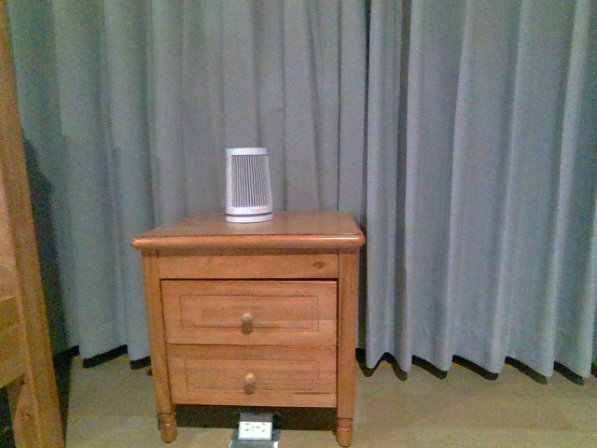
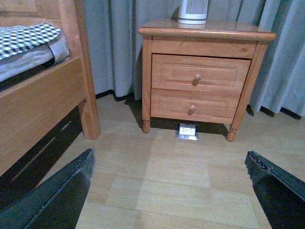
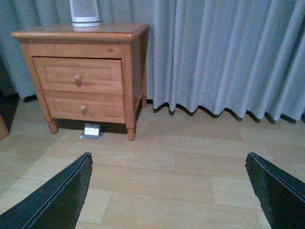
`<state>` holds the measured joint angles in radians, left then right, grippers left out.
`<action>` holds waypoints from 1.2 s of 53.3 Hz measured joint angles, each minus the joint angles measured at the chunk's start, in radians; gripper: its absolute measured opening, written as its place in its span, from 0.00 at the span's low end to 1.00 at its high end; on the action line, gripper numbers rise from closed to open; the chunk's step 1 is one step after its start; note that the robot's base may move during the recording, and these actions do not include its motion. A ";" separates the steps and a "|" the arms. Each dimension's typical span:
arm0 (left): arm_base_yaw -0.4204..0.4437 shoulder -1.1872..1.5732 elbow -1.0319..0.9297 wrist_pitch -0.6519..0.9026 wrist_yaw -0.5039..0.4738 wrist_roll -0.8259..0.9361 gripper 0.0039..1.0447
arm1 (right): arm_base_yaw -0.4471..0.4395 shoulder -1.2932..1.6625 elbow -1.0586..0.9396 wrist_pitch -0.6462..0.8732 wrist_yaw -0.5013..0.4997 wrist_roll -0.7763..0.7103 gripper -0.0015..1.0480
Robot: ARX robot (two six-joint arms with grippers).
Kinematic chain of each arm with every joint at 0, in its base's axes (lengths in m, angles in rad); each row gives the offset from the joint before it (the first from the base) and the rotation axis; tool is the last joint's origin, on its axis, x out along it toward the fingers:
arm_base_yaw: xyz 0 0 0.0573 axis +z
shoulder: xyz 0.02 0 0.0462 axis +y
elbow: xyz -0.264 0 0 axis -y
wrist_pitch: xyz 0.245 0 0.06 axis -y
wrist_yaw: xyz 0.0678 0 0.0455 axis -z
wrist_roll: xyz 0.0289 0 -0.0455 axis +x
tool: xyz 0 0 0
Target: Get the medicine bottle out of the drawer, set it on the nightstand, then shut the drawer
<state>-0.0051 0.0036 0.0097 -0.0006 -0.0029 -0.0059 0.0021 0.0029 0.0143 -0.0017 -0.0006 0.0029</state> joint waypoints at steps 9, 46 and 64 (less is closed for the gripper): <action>0.000 0.000 0.000 0.000 0.000 0.000 0.94 | 0.000 0.000 0.000 0.000 0.000 0.000 0.93; 0.000 0.000 0.000 0.000 0.000 0.000 0.94 | 0.000 0.000 0.000 0.000 0.000 0.000 0.93; 0.000 0.000 0.000 0.000 0.000 0.000 0.94 | 0.000 0.000 0.000 0.000 0.000 0.000 0.93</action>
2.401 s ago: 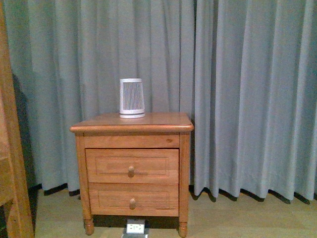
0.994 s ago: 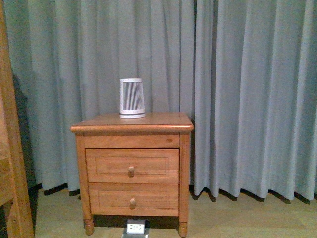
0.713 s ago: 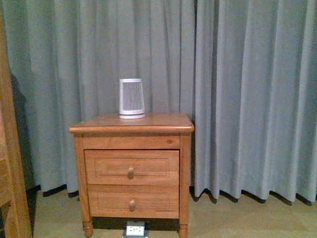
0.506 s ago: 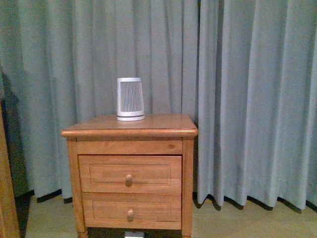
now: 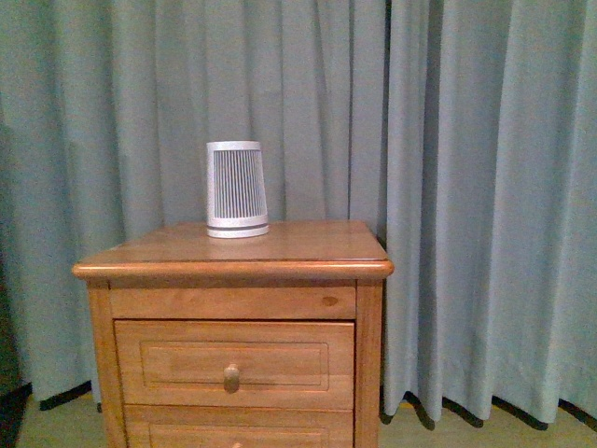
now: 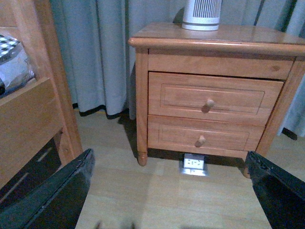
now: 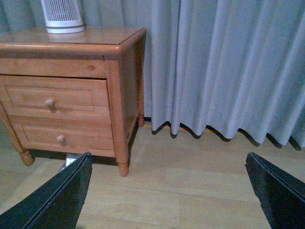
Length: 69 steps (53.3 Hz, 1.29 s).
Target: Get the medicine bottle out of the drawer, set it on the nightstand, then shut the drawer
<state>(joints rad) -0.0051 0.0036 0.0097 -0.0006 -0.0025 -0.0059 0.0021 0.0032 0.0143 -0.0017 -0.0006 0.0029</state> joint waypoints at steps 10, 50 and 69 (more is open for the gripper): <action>0.000 0.000 0.000 0.000 0.001 0.000 0.94 | 0.000 0.000 0.000 0.000 0.000 0.000 0.93; 0.006 1.423 0.451 0.760 0.028 -0.143 0.94 | 0.000 0.000 0.000 0.000 0.000 0.000 0.93; -0.120 1.912 0.772 0.996 0.016 -0.006 0.94 | 0.000 0.000 0.000 0.000 0.000 0.000 0.93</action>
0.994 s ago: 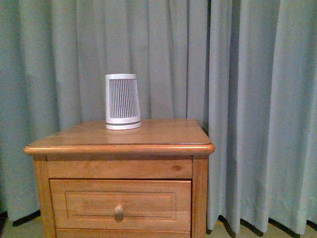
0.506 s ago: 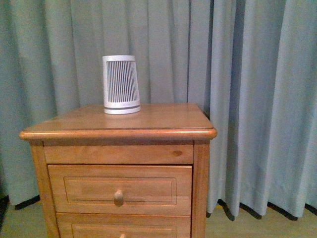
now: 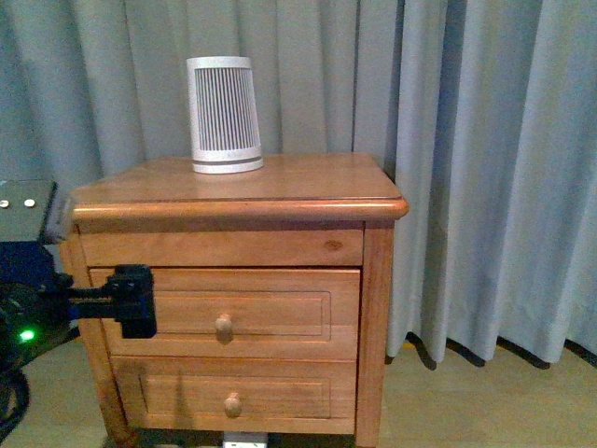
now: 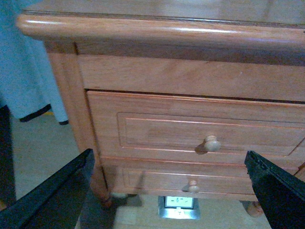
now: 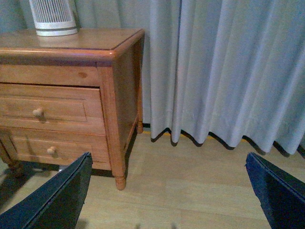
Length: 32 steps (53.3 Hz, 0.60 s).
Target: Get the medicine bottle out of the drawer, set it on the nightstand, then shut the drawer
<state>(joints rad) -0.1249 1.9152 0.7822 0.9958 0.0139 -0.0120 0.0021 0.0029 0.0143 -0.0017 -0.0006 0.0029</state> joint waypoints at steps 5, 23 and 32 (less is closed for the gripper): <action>-0.029 0.093 0.054 0.045 -0.011 0.012 0.94 | 0.000 0.000 0.000 0.000 0.000 0.000 0.93; -0.089 0.365 0.258 0.127 -0.048 0.074 0.94 | 0.000 0.000 0.000 0.000 0.000 0.000 0.93; -0.092 0.432 0.369 0.076 -0.068 0.076 0.94 | 0.000 0.000 0.000 0.000 0.000 0.000 0.93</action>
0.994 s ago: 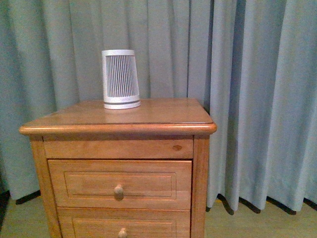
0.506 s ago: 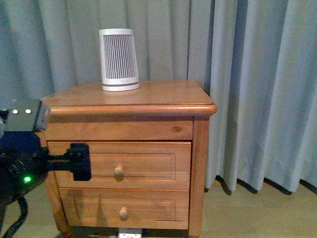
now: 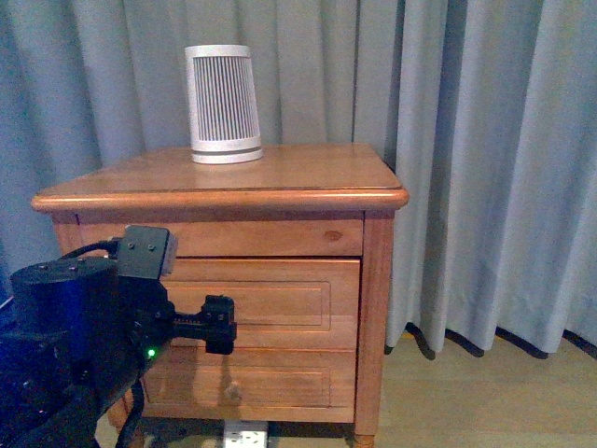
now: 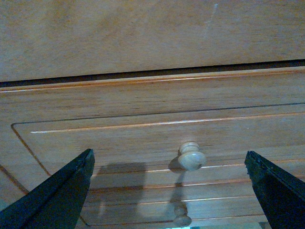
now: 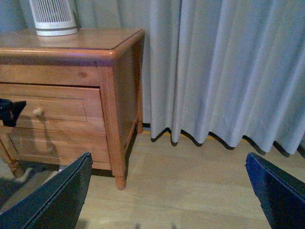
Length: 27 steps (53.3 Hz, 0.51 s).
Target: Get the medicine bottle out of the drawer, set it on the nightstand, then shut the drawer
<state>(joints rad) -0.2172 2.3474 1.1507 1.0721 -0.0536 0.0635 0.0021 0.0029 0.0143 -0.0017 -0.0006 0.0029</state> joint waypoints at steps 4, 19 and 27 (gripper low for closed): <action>-0.002 0.024 0.035 -0.023 -0.002 0.000 0.94 | 0.000 0.000 0.000 0.000 0.000 0.000 0.93; -0.036 0.117 0.166 -0.116 -0.003 -0.015 0.94 | 0.000 0.000 0.000 0.000 0.000 0.000 0.93; -0.055 0.152 0.232 -0.145 -0.008 -0.039 0.94 | 0.000 0.000 0.000 0.000 0.000 0.000 0.93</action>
<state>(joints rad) -0.2718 2.4996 1.3823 0.9276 -0.0620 0.0246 0.0021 0.0029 0.0143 -0.0017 -0.0006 0.0029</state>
